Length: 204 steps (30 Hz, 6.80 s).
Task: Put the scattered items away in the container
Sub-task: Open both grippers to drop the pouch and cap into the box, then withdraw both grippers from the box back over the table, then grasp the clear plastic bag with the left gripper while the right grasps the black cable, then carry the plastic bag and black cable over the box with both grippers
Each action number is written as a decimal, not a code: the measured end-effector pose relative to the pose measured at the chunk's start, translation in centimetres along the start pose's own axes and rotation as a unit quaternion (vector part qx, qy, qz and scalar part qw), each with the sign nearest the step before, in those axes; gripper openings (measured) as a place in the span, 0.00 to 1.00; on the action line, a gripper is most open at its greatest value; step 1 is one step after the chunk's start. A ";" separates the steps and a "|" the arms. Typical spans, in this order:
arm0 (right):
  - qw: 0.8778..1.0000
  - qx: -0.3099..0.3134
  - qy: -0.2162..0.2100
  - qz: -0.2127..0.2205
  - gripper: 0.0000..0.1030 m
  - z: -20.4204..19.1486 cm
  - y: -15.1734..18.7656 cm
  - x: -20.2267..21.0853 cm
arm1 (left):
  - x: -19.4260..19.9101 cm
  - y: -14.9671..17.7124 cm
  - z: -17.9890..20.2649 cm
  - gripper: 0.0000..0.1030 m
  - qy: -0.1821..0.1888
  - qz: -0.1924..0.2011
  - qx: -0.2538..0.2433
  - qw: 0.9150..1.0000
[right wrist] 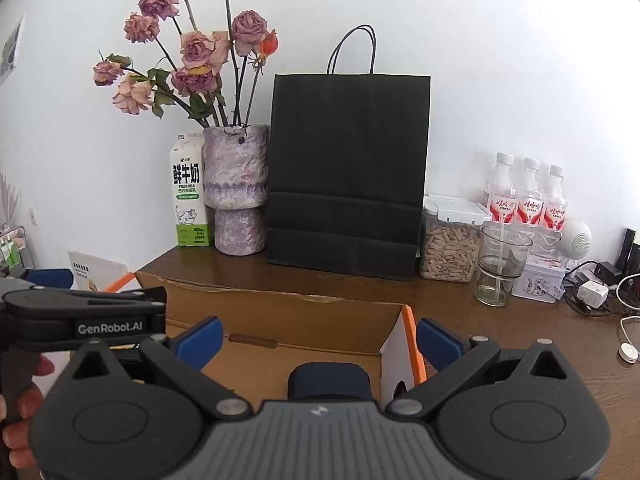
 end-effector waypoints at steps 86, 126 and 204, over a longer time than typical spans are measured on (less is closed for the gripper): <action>0.996 0.017 -0.010 -0.082 1.00 -1.5 20.1 22.8 | 21.9 20.1 -1.2 1.00 0.151 -0.075 -0.018 0.985; 0.990 -0.001 -0.023 -0.136 0.71 -0.9 15.8 12.3 | 18.4 17.3 -2.8 0.46 0.147 -0.046 0.023 0.988; 0.996 -0.015 -0.055 0.067 0.14 -2.5 -1.0 4.8 | 4.7 0.5 -1.8 0.48 0.084 0.061 0.061 0.993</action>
Point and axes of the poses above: each gripper's, at about its wrist camera, not at the fingertips, and x roughly against the way its jaws point, z to its right, y to its underside, the point moved 4 cm from there along -x, roughly the way its jaws point, and after that the axes turned 7 degrees about -x, right-handed, at the moved point
